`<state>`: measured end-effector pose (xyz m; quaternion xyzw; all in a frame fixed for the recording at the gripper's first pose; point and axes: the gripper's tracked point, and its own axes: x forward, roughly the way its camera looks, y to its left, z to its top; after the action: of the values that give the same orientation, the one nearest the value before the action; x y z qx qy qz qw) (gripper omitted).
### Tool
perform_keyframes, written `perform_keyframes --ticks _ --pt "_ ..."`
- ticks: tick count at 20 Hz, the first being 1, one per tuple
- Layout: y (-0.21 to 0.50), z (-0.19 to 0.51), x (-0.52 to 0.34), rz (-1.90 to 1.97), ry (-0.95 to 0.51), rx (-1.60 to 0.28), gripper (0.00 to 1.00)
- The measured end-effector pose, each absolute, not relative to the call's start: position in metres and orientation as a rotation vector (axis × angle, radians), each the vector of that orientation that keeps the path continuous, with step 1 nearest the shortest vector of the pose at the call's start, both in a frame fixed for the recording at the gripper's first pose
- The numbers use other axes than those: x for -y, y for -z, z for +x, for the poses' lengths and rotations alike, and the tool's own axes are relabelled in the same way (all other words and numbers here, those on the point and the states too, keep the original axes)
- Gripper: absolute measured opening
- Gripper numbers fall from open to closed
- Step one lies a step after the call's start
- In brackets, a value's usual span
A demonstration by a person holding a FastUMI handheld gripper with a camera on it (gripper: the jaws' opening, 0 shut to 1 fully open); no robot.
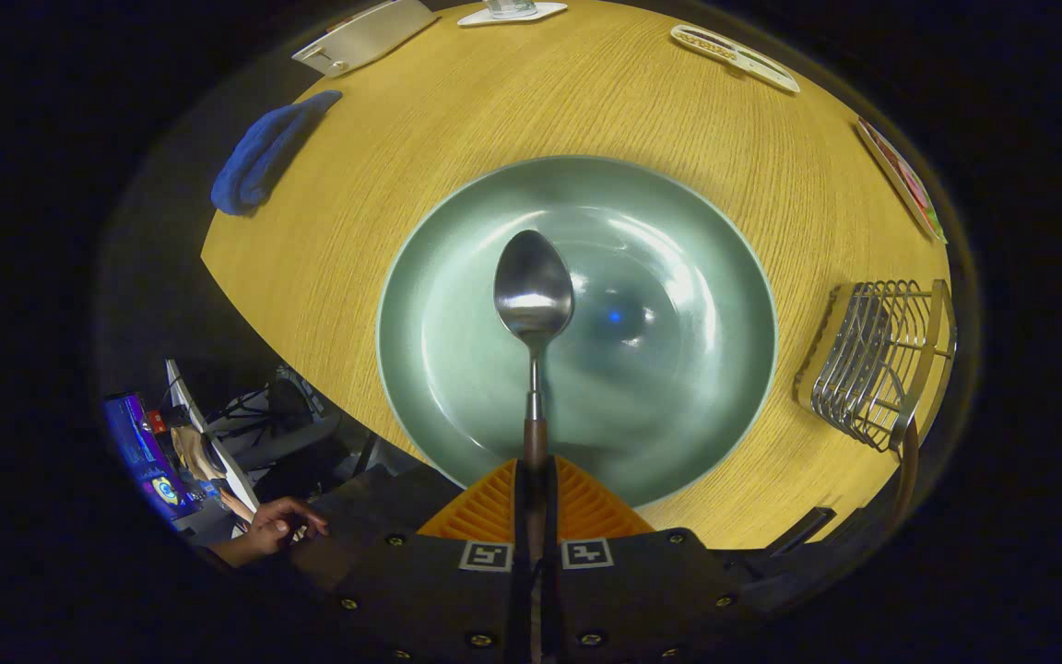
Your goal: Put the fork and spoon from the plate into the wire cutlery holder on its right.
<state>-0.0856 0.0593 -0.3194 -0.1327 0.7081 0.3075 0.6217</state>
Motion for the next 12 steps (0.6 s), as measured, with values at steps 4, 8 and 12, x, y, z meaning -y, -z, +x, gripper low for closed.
perform_keyframes --ticks 4,8,12 --pt "0.302 -0.078 -0.048 -0.280 -0.739 -1.627 0.05" --pt "0.287 -0.075 -0.037 -0.231 -0.731 -1.660 0.05" --pt "0.257 -0.080 -0.031 -0.118 -0.777 -1.691 0.05"
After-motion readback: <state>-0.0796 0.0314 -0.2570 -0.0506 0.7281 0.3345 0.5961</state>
